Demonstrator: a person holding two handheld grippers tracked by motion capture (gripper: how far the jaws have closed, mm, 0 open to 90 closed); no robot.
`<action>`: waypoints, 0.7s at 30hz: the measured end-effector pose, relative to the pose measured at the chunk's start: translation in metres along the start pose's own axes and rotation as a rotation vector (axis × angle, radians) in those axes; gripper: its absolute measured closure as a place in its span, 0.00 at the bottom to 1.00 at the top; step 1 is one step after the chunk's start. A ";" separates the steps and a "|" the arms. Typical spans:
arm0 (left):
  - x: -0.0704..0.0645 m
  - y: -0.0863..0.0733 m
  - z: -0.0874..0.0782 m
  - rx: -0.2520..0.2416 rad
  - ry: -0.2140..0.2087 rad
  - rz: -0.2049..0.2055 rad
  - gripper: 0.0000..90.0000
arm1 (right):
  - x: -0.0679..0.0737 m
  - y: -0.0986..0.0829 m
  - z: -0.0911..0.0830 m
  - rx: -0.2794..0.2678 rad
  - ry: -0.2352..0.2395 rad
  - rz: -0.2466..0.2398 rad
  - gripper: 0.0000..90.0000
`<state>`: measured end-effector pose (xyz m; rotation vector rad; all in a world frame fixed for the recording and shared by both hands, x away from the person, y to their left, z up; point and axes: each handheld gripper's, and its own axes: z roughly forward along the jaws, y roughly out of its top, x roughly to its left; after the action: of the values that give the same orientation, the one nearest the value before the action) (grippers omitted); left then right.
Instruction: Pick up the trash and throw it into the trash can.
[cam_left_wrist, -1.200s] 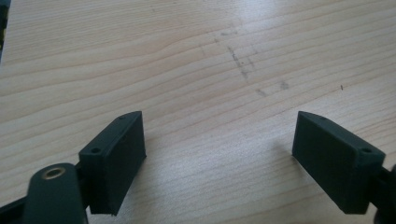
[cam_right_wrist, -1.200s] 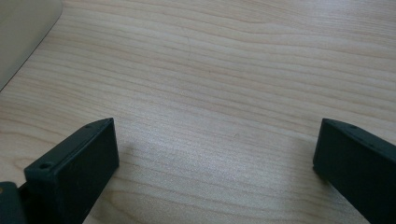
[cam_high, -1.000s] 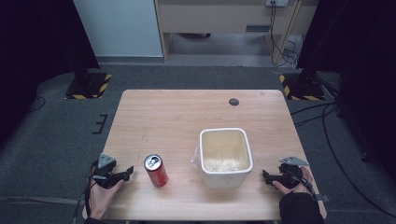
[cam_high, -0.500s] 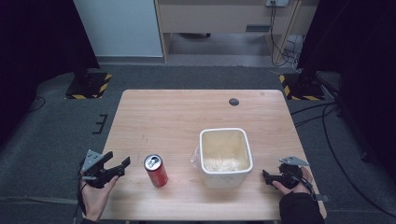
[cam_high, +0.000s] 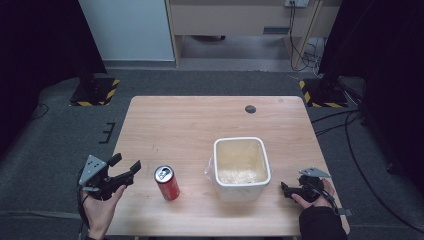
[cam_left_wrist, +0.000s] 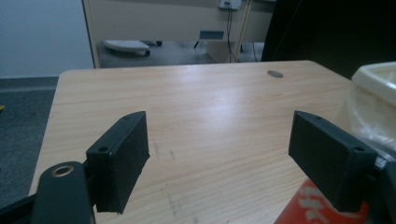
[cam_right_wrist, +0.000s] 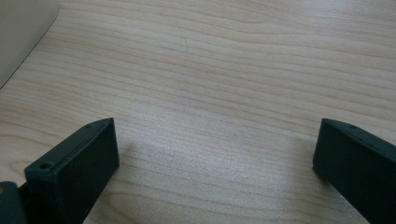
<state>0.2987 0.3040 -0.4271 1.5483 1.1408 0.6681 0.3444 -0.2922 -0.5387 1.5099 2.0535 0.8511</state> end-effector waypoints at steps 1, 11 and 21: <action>-0.003 0.003 0.000 -0.007 -0.010 0.000 0.22 | 0.000 0.000 0.000 -0.001 0.000 -0.001 0.00; -0.027 0.015 0.000 -0.057 -0.083 0.018 0.21 | 0.001 0.000 0.000 -0.002 -0.005 0.003 0.01; -0.038 -0.003 0.004 -0.029 -0.150 0.034 0.22 | 0.001 0.000 0.000 -0.002 -0.005 0.002 0.01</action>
<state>0.2862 0.2674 -0.4263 1.5694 0.9903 0.5780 0.3440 -0.2916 -0.5388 1.5113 2.0476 0.8495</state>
